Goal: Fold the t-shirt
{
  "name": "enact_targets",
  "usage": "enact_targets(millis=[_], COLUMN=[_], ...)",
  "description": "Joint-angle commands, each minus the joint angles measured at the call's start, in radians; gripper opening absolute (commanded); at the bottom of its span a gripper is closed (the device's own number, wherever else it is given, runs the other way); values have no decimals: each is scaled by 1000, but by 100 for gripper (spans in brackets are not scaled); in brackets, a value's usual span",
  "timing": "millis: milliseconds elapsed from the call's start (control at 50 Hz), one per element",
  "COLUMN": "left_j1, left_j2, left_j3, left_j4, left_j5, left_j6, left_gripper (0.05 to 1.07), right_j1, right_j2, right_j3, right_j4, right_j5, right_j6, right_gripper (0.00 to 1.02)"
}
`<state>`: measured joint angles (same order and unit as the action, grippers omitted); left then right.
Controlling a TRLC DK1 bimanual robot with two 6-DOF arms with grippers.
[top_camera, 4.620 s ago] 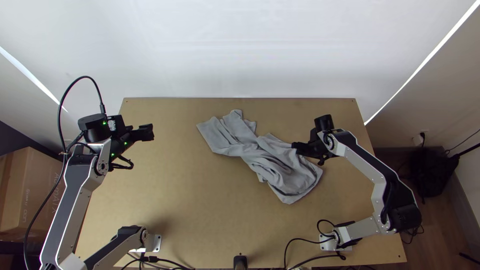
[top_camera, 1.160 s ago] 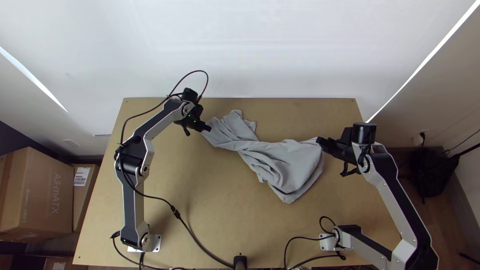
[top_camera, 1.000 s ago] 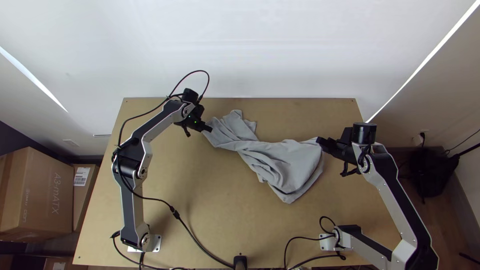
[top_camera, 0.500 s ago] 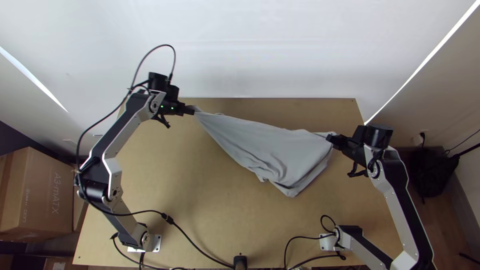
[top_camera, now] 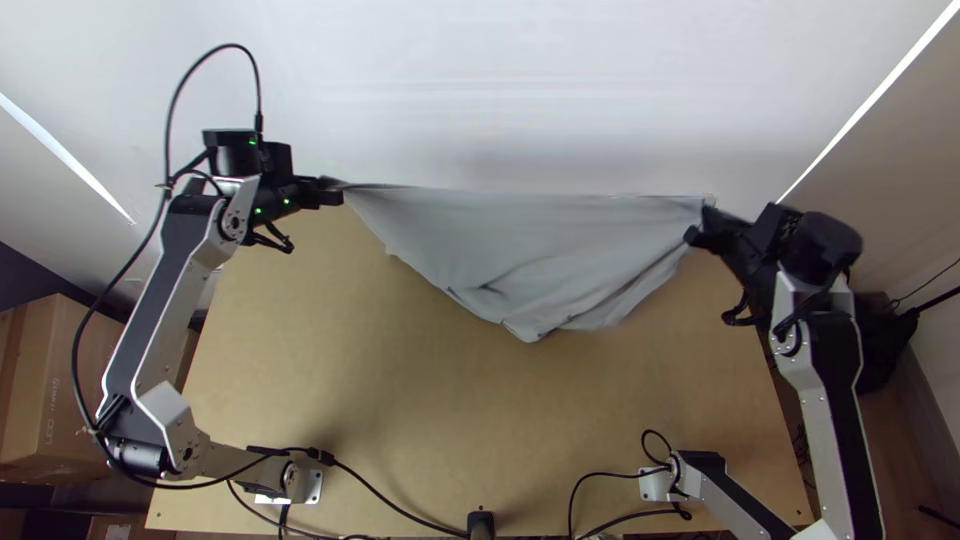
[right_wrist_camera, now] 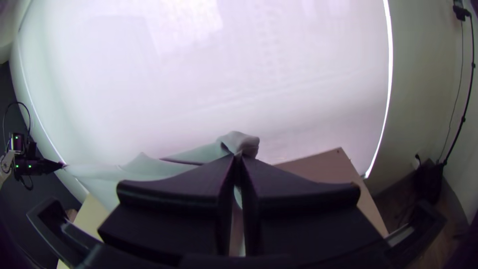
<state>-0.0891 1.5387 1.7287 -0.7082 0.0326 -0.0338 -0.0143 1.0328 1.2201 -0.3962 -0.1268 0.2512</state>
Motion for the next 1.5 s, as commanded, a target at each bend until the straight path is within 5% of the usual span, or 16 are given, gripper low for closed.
enact_targets(millis=[0, 340, 620, 860, 1020, 1140, 1420, 1480], left_j1=[28, 23, 23, 14, 71, 78, 65, 61], left_j2=[-71, -203, -440, -747, -868, -943, -1048, -1051], left_j3=[91, 345, 327, 221, 186, 95, -354, -449], left_j4=[10, 55, 65, 49, -73, -123, -125, -100], left_j5=[-105, -243, -275, -270, -226, -206, -132, -134], left_j6=[-37, -46, -34, -141, -178, -202, -213, -204], left_gripper=[8, 8, 8, 8, 8, 8, 8, 8], right_j1=[-7, 30, 62, 83, 73, 37, 51, 76], right_j2=[19, 24, -181, -350, -382, -389, -425, -424], right_j3=[117, 418, 438, 496, 567, 536, 148, 58], right_j4=[45, 122, 111, -3, -141, -217, -201, -181], right_j5=[39, 39, 38, 24, -51, -112, -145, -145], right_j6=[-23, -21, 3, 53, 123, 171, 207, 264], right_gripper=[2, 2, 2, 2, 2, 2, 2, 2])
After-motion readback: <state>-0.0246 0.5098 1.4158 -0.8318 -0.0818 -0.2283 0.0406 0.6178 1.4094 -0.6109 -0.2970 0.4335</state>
